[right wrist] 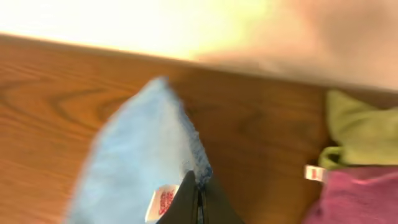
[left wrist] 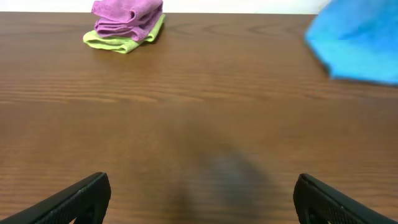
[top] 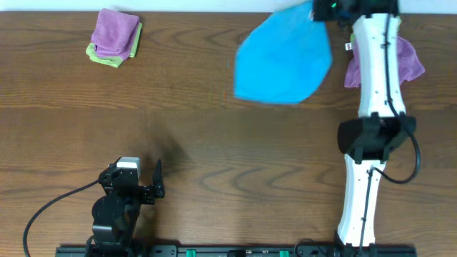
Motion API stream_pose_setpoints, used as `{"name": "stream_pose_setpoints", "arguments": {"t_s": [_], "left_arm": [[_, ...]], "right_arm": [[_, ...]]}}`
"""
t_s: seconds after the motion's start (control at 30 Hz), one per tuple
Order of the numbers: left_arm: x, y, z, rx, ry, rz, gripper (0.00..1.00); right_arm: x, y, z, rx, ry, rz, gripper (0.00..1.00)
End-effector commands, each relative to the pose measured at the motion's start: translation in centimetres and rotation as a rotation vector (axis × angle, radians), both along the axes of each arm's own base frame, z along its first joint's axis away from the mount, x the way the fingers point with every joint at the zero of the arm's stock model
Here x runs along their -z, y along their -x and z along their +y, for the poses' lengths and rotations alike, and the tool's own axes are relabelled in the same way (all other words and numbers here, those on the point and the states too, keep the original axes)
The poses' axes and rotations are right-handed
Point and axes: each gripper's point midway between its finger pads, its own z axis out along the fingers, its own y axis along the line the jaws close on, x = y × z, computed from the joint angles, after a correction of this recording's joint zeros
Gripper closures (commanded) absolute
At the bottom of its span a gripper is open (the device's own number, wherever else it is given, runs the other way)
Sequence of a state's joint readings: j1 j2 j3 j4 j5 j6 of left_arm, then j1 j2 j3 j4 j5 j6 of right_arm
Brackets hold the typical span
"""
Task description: Fold the cloth
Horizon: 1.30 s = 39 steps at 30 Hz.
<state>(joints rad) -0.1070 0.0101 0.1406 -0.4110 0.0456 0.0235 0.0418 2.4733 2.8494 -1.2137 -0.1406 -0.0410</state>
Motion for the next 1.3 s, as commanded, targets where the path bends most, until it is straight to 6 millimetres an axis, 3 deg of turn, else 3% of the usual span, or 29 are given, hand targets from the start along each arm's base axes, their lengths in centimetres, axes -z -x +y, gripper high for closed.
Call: {"name": "stream_pose_setpoints", "arguments": {"t_s": [0.0,0.1,0.2,0.23,0.27,0.3,0.37,0.5,0.6,0.67,0.87,0.93,0.97,1.1,1.27], "left_arm": [[0.9,0.0,-0.1,0.009,-0.007,0.016,0.05],[0.9,0.0,-0.1,0.009,-0.007,0.016,0.05],[0.9,0.0,-0.1,0.009,-0.007,0.016,0.05],[0.9,0.0,-0.1,0.009,-0.007,0.016,0.05],[0.9,0.0,-0.1,0.009,-0.007,0.016,0.05],[0.9,0.0,-0.1,0.009,-0.007,0.016,0.05],[0.9,0.0,-0.1,0.009,-0.007,0.016,0.05],[0.9,0.0,-0.1,0.009,-0.007,0.016,0.05],[0.9,0.0,-0.1,0.009,-0.007,0.016,0.05],[0.9,0.0,-0.1,0.009,-0.007,0.016,0.05],[0.9,0.0,-0.1,0.009,-0.007,0.016,0.05],[0.9,0.0,-0.1,0.009,-0.007,0.016,0.05],[0.9,0.0,-0.1,0.009,-0.007,0.016,0.05],[0.9,0.0,-0.1,0.009,-0.007,0.016,0.05],[0.9,0.0,-0.1,0.009,-0.007,0.016,0.05]], "right_arm": [[-5.2,2.4,5.3,-0.131,-0.048,-0.081,0.99],[-5.1,5.9,12.9,-0.307,-0.106,-0.019,0.99],[-3.1,10.8,20.9,-0.485,-0.099,0.086,0.99],[-2.5,12.2,22.8,-0.534,-0.086,0.111,0.96],[-0.8,16.0,27.3,-0.653,-0.052,0.178,0.58],[-0.1,17.6,29.0,-0.713,-0.026,0.194,0.37],[1.0,19.8,31.2,-0.774,0.090,0.186,0.34],[1.4,19.6,31.0,-0.705,0.266,0.132,0.18],[1.8,18.6,29.3,-0.648,0.262,0.161,0.15],[2.6,17.6,27.6,-0.610,0.266,0.197,0.15],[8.4,15.4,20.5,-0.462,0.296,0.416,0.21],[10.4,15.6,18.9,-0.444,0.289,0.492,0.30],[11.3,15.8,18.3,-0.435,0.291,0.525,0.39],[15.1,14.7,16.7,-0.387,0.283,0.565,0.98],[17.7,13.5,17.2,-0.383,0.253,0.534,0.99]]}}
